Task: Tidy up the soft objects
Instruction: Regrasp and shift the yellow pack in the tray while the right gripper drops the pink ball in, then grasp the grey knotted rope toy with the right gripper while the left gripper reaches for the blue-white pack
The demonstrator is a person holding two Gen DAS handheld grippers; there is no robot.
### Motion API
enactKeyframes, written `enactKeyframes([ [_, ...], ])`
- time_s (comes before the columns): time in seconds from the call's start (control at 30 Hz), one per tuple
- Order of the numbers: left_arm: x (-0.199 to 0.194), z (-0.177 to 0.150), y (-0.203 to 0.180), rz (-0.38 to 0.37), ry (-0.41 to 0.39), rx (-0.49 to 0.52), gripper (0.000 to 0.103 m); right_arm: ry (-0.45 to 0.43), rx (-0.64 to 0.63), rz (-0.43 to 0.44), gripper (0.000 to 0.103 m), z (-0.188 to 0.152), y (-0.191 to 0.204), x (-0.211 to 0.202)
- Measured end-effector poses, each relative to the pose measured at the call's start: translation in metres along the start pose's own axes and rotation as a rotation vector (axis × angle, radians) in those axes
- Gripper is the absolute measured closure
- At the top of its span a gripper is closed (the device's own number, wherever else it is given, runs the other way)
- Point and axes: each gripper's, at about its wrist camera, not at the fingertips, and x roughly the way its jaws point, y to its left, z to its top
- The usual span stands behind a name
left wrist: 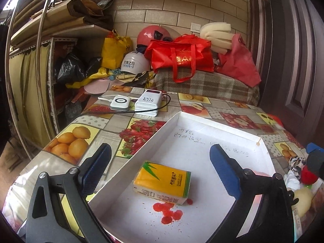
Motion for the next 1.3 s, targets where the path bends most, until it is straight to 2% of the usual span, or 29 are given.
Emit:
enactKeyframes([
  [0.2,-0.011,-0.002,-0.003,-0.028,-0.032,-0.005,0.004,-0.128,0.042,-0.051,0.0,0.006,-0.029,-0.052],
  [0.3,-0.02,-0.003,-0.006,-0.068,-0.042,-0.008,0.004,-0.144,0.078,-0.071,0.0,-0.001,-0.054,-0.072],
  [0.37,-0.031,-0.004,-0.012,-0.108,-0.058,0.007,0.005,-0.135,0.081,-0.034,0.0,-0.011,-0.066,-0.081],
  [0.4,-0.037,-0.004,-0.015,-0.128,-0.068,0.015,0.004,-0.107,0.069,-0.016,0.0,-0.017,-0.068,-0.083],
  [0.53,-0.061,-0.004,-0.031,-0.215,-0.101,0.058,0.004,0.123,-0.041,0.098,0.0,-0.051,-0.059,-0.078],
  [0.63,-0.069,-0.006,-0.046,-0.321,-0.062,0.105,0.005,0.289,-0.091,0.17,0.0,-0.078,-0.048,-0.068],
  [0.73,-0.075,-0.014,-0.066,-0.423,0.01,0.168,0.005,0.385,-0.116,0.188,0.0,-0.098,-0.04,-0.054],
  [0.9,-0.083,-0.03,-0.095,-0.574,0.097,0.237,0.005,0.474,-0.187,0.216,0.002,-0.115,-0.021,-0.029],
  [0.97,-0.085,-0.036,-0.108,-0.601,0.123,0.272,0.005,0.502,-0.209,0.223,0.009,-0.12,-0.016,-0.023],
  [1.07,-0.088,-0.043,-0.122,-0.619,0.157,0.307,0.005,0.495,-0.258,0.2,0.034,-0.125,-0.013,-0.025],
  [1.1,-0.09,-0.046,-0.126,-0.626,0.169,0.317,0.005,0.488,-0.259,0.202,0.056,-0.124,-0.016,-0.028],
  [1.13,-0.091,-0.049,-0.13,-0.635,0.18,0.326,0.005,0.486,-0.25,0.201,0.071,-0.124,-0.021,-0.032],
  [1.3,-0.097,-0.06,-0.146,-0.71,0.243,0.374,0.005,0.444,-0.127,0.126,0.072,-0.119,-0.072,-0.048],
])
